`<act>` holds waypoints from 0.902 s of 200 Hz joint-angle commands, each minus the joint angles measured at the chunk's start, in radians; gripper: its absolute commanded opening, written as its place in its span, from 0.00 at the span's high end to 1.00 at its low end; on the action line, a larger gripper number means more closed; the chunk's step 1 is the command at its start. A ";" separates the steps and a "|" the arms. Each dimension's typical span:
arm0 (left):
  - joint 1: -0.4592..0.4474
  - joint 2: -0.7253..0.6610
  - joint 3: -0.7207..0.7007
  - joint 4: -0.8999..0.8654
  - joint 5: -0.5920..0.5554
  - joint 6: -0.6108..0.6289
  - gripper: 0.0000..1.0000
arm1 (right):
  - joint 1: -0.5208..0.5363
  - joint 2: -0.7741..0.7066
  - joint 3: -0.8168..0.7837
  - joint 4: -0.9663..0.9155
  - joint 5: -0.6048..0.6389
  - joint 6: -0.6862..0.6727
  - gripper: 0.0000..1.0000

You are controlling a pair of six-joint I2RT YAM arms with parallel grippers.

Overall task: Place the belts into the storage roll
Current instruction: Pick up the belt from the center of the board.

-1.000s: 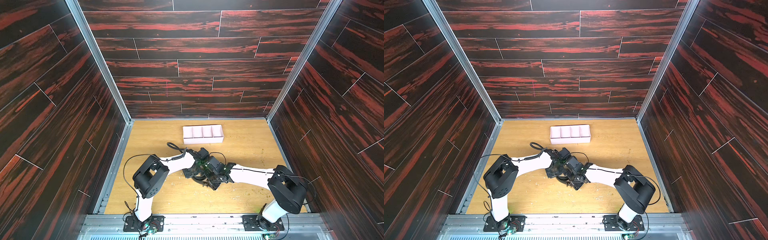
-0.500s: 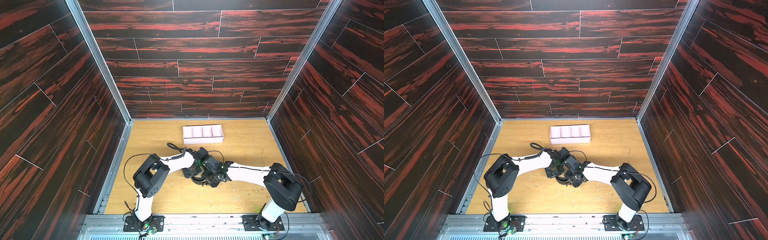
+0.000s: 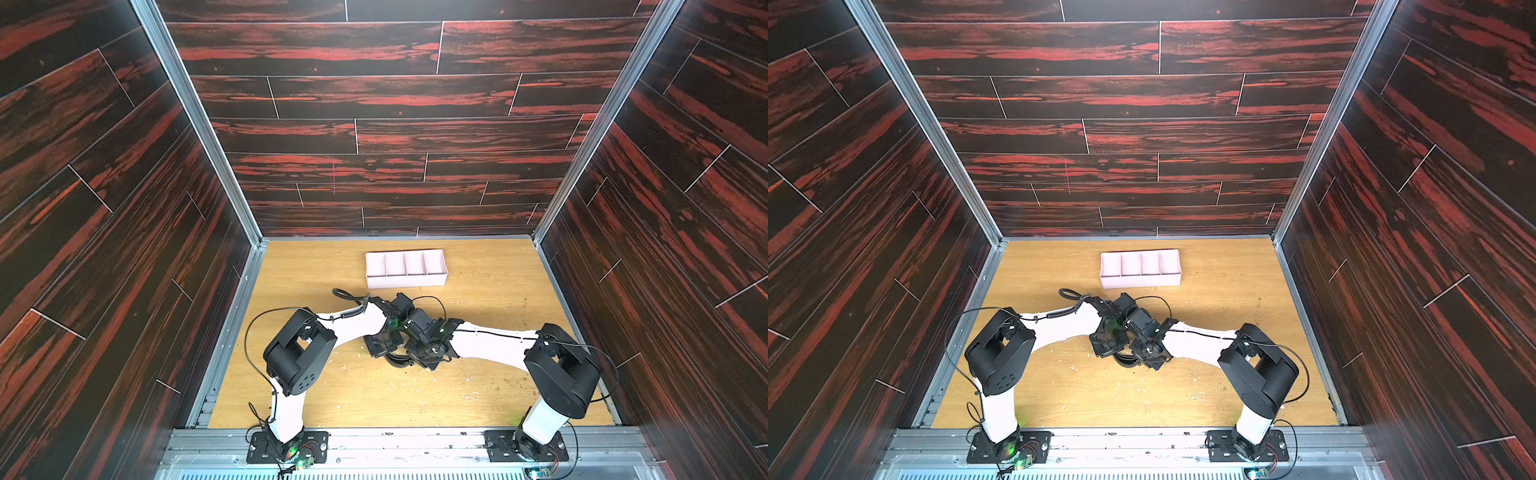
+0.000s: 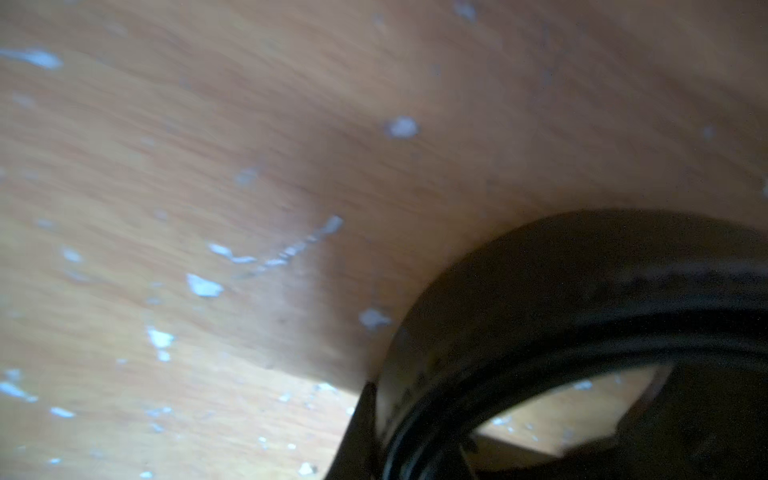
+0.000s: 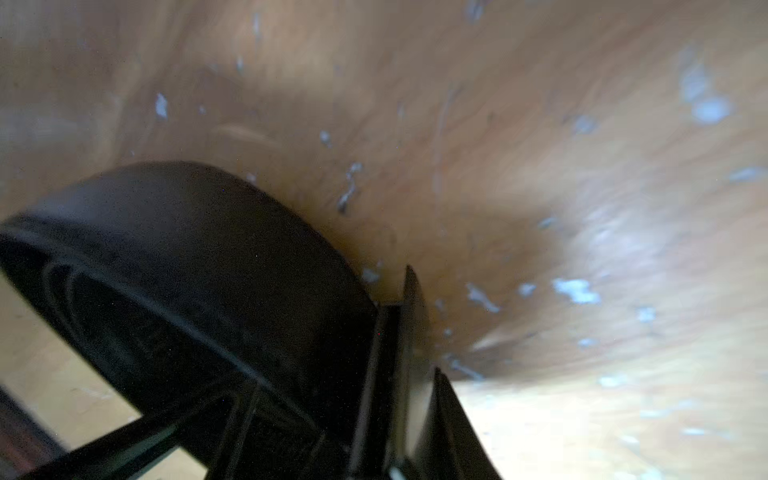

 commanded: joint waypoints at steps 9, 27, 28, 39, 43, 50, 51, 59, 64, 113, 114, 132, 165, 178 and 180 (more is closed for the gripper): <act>-0.035 0.048 0.025 -0.040 0.101 0.071 0.98 | -0.025 -0.001 0.031 -0.131 0.128 -0.164 1.00; -0.030 0.044 0.032 -0.030 0.124 0.102 0.93 | -0.036 -0.026 0.016 -0.115 0.127 -0.247 1.00; -0.030 0.043 0.031 -0.028 0.125 0.104 0.92 | -0.037 -0.027 0.015 -0.114 0.126 -0.251 1.00; -0.025 0.033 0.032 -0.026 0.128 0.130 0.90 | -0.049 -0.043 0.004 -0.119 0.129 -0.288 1.00; -0.020 0.030 0.032 -0.025 0.130 0.140 0.90 | -0.051 -0.049 -0.002 -0.116 0.134 -0.305 1.00; -0.013 0.022 0.027 -0.019 0.140 0.158 0.85 | -0.055 -0.058 -0.008 -0.115 0.141 -0.335 1.00; -0.013 0.021 0.025 -0.017 0.141 0.160 0.85 | -0.057 -0.059 -0.007 -0.116 0.142 -0.338 1.00; -0.004 0.013 0.014 0.001 0.155 0.180 0.81 | -0.068 -0.067 -0.014 -0.122 0.150 -0.359 1.00; 0.002 0.010 0.008 0.010 0.162 0.190 0.79 | -0.078 -0.070 -0.019 -0.116 0.149 -0.375 1.00; 0.021 -0.030 0.028 -0.002 0.160 0.240 0.43 | -0.122 -0.080 -0.024 -0.112 0.263 -0.527 1.00; 0.021 -0.032 0.029 -0.002 0.159 0.240 0.43 | -0.122 -0.080 -0.024 -0.111 0.263 -0.529 1.00; 0.021 -0.071 0.041 0.003 0.150 0.241 0.35 | -0.138 -0.082 -0.026 -0.080 0.262 -0.564 1.00; 0.024 -0.147 0.076 -0.055 0.099 0.275 0.31 | -0.188 -0.087 -0.026 -0.044 0.236 -0.624 1.00; 0.035 -0.170 0.077 -0.061 0.089 0.286 0.30 | -0.202 -0.101 -0.022 -0.040 0.235 -0.655 1.00; 0.038 -0.170 0.077 -0.062 0.090 0.287 0.30 | -0.203 -0.103 -0.020 -0.041 0.238 -0.659 1.00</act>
